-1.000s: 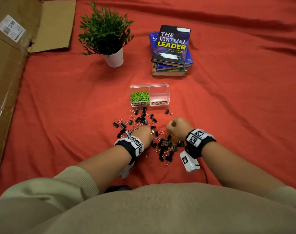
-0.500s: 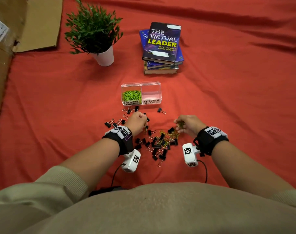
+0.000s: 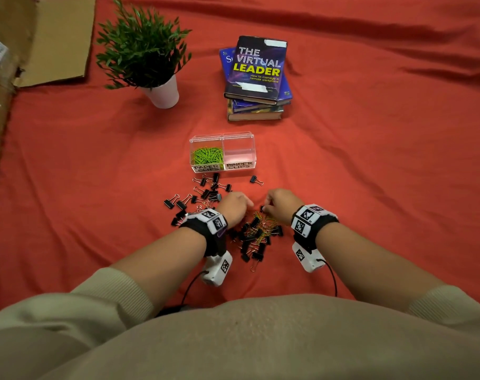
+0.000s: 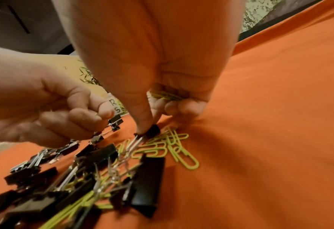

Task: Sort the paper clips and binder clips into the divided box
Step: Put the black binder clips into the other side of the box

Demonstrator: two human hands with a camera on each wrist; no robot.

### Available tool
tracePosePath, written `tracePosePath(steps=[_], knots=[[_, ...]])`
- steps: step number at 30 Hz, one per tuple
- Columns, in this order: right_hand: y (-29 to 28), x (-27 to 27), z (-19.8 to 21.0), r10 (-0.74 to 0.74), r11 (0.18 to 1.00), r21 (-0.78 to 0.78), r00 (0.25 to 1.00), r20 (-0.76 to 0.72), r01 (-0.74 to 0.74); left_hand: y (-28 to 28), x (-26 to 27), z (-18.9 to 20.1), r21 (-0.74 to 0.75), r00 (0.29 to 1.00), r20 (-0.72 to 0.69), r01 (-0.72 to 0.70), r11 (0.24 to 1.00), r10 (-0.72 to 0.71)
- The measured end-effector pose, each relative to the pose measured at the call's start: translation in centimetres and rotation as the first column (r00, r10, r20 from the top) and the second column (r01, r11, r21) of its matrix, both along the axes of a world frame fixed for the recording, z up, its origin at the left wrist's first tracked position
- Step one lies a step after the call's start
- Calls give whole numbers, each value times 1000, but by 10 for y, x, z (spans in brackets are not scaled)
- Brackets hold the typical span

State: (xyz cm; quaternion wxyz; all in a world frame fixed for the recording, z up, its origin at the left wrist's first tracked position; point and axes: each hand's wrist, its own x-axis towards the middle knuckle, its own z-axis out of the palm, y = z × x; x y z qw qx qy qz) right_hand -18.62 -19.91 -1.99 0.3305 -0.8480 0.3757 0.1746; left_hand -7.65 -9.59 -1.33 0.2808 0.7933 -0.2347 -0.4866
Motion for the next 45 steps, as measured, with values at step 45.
tracePosePath(steps=[45], knots=[[-7, -42, -2, -601, 582, 745, 790, 124, 326, 5, -13, -10, 275, 541, 461, 667, 692, -704]])
